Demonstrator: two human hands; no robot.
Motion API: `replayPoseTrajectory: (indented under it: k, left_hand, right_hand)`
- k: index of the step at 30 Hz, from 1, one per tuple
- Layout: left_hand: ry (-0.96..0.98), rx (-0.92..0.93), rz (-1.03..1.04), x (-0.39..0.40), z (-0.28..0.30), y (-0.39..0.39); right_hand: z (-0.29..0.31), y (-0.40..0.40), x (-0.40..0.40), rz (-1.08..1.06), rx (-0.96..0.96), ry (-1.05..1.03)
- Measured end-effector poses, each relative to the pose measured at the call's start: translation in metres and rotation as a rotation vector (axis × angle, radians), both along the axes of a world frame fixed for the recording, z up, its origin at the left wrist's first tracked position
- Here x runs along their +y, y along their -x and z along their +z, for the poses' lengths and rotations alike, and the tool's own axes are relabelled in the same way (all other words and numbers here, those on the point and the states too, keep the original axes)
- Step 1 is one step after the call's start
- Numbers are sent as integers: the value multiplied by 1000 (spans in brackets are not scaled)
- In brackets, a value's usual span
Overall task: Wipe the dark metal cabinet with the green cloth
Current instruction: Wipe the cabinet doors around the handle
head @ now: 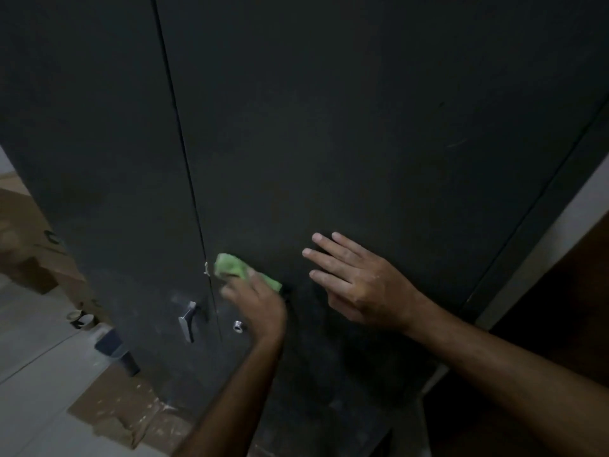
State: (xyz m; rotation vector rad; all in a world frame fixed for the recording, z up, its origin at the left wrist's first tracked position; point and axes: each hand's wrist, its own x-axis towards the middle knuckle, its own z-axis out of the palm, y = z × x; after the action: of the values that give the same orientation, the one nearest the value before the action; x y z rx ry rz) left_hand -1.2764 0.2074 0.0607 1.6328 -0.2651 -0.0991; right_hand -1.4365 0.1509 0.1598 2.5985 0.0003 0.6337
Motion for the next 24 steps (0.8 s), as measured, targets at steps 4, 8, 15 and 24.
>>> replayPoseTrajectory:
  k: [4,8,15,24]
  left_hand:
    - [-166,-235,-122,13,-53,63]
    - [-127,214,4,1,-49,-2]
    - [28,-188,-321,5,-22,97]
    - [-17,288,41,-13,-11,71]
  right_hand:
    - [2,16,-6,-13,35,34]
    - [2,24,-2,-30,24,21]
    - [1,44,-3,-34,-46,-24]
    - [20,112,-14,5,-15,3]
